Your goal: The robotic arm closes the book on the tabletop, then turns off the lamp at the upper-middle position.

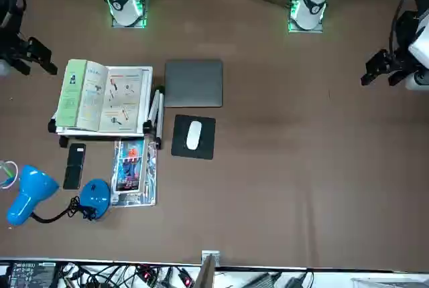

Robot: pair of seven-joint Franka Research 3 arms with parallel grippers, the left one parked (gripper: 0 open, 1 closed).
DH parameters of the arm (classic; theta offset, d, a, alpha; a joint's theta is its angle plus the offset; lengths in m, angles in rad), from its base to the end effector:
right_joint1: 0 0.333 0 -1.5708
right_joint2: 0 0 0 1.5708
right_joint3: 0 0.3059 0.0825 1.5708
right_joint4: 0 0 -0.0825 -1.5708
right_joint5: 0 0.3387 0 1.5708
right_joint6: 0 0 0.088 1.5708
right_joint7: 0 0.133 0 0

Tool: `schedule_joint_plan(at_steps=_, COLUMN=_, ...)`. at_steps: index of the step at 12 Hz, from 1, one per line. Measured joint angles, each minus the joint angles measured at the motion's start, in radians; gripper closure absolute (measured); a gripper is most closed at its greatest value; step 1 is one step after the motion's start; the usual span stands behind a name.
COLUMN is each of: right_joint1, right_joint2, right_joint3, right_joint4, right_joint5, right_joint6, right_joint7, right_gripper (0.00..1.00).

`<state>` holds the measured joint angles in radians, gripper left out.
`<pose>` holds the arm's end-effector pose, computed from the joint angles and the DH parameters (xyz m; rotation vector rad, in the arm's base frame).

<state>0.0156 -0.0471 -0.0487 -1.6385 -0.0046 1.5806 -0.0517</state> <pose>0.4946 -0.0175 0.5840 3.1396 0.0294 -0.0172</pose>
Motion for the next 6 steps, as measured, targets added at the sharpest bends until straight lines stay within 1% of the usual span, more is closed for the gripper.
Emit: schedule_joint_plan(at_steps=6, right_joint1=0.000, right_joint2=0.000, right_joint3=0.000, right_joint4=0.001, right_joint5=0.002, right_joint6=-0.001, right_joint7=0.002, right_gripper=0.00)
